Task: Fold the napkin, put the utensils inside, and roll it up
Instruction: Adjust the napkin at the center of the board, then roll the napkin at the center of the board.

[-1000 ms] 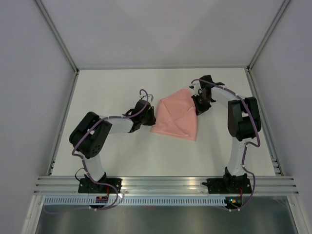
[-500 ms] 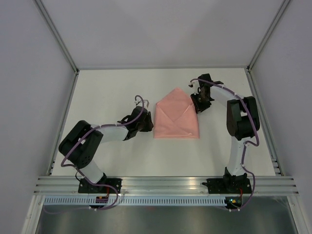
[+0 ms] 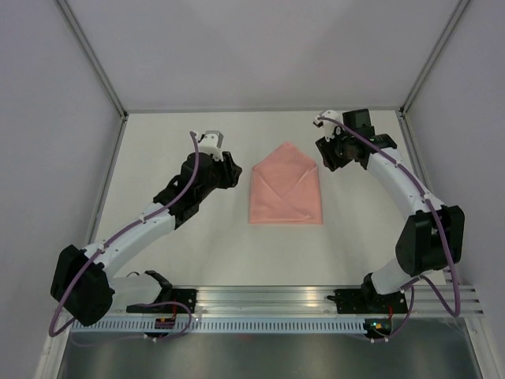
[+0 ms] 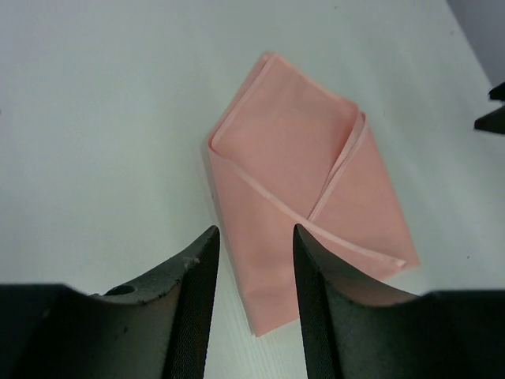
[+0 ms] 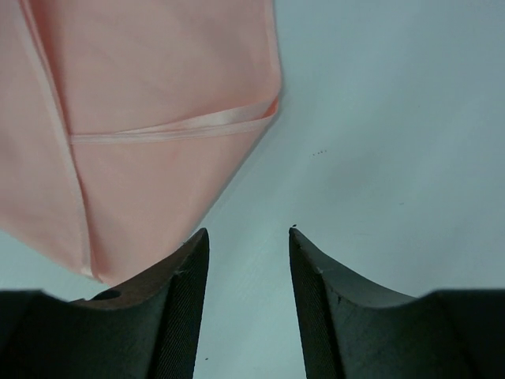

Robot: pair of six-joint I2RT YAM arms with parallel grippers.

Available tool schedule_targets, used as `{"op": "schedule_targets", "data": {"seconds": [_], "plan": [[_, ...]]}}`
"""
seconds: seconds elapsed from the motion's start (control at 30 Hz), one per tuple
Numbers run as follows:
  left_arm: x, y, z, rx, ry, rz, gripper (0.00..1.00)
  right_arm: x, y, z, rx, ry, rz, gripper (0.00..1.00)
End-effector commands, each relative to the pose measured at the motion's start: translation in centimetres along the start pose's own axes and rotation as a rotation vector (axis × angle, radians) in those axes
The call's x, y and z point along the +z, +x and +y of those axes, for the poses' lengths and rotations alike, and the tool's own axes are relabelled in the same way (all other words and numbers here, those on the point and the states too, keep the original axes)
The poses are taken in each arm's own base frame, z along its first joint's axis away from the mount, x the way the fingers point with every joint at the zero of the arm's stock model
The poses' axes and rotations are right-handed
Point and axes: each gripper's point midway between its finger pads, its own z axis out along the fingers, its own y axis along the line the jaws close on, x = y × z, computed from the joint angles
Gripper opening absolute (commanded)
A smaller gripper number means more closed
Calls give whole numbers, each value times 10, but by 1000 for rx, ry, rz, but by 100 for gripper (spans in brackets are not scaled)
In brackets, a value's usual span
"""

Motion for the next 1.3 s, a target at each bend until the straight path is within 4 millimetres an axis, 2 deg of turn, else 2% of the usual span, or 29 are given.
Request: {"op": "schedule_targets", "data": {"seconds": [0.0,0.03,0.1,0.13,0.17,0.2,0.23,0.3,0.33,0.37,0.43,0.47,0.57,0.6,0.8,1.27], "plan": [[-21,-41,-10,57,26,-76,48,-3,11,41,-204,-135,-37,52],[-25,-51,-11,55,26,-104,48,-4,21,51,-236,-150,-35,52],[-30,-61,-14,54,33,-127,49,-4,21,75,-323,-193,-64,52],[-35,-70,-17,49,41,-150,49,-4,30,84,-364,-209,-69,52],[-37,-73,-17,42,42,-163,49,-4,30,98,-408,-226,-85,52],[-38,-74,-17,39,38,-171,49,-5,22,104,-444,-213,-129,53],[-40,-77,-17,37,40,-184,49,1,36,111,-481,-221,-109,54],[-40,-80,-17,36,43,-201,50,4,34,131,-554,-234,-152,54],[-40,-80,-17,39,41,-202,50,10,47,138,-577,-246,-138,54],[-41,-81,-16,41,35,-205,50,12,46,149,-624,-253,-155,54],[-40,-79,-14,42,27,-205,50,19,59,162,-674,-280,-137,55],[-42,-79,-14,43,31,-207,50,21,57,171,-719,-284,-154,55],[-42,-76,-14,49,34,-201,50,33,67,186,-771,-319,-134,56],[-42,-77,-14,51,38,-202,50,38,72,189,-771,-335,-114,56],[-46,-76,-15,63,48,-206,50,50,71,197,-790,-365,-116,59],[-39,-48,-13,83,69,-138,50,72,95,205,-794,-419,-41,60]]}}
